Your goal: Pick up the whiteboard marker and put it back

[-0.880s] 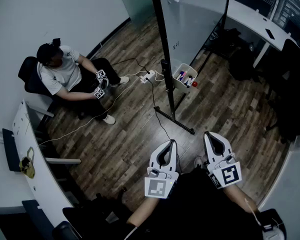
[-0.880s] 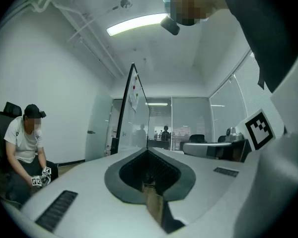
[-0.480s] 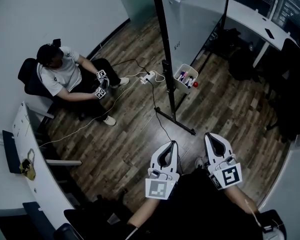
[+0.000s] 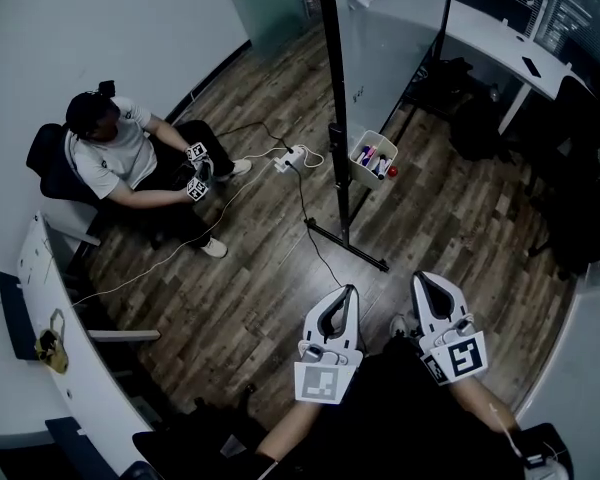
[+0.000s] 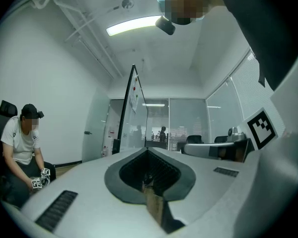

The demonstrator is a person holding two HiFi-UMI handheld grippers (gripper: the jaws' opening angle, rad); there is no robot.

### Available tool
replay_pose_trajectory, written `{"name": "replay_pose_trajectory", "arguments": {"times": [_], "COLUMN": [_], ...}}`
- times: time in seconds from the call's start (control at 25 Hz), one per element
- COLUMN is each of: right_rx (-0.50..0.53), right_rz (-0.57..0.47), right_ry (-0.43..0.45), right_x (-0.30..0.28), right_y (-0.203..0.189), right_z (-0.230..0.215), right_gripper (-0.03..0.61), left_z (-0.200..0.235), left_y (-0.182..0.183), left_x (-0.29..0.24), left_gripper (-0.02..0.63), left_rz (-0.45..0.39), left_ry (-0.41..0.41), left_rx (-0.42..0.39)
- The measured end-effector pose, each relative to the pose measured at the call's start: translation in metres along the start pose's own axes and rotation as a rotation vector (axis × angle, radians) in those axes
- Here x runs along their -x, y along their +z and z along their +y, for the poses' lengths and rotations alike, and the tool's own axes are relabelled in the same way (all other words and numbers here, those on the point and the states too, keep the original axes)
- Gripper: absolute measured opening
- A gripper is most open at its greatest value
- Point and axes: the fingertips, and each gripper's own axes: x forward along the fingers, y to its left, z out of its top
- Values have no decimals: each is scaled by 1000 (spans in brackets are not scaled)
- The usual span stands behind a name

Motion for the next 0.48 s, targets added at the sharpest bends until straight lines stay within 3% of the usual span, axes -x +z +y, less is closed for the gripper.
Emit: {"name": "replay_pose_trajectory", "arguments": {"times": [0.48], "right_rx": [18], "right_rz": [15], "right_ry": [-92], "right_x": [-1], "right_y": [-6], "right_z": [18], "right_gripper": [14], "left_z": [15], "left_y": [-8], "left_x": [10], "left_gripper": [2], "left_rz": [14], "left_ry": [-71], "left_rx": [41]}}
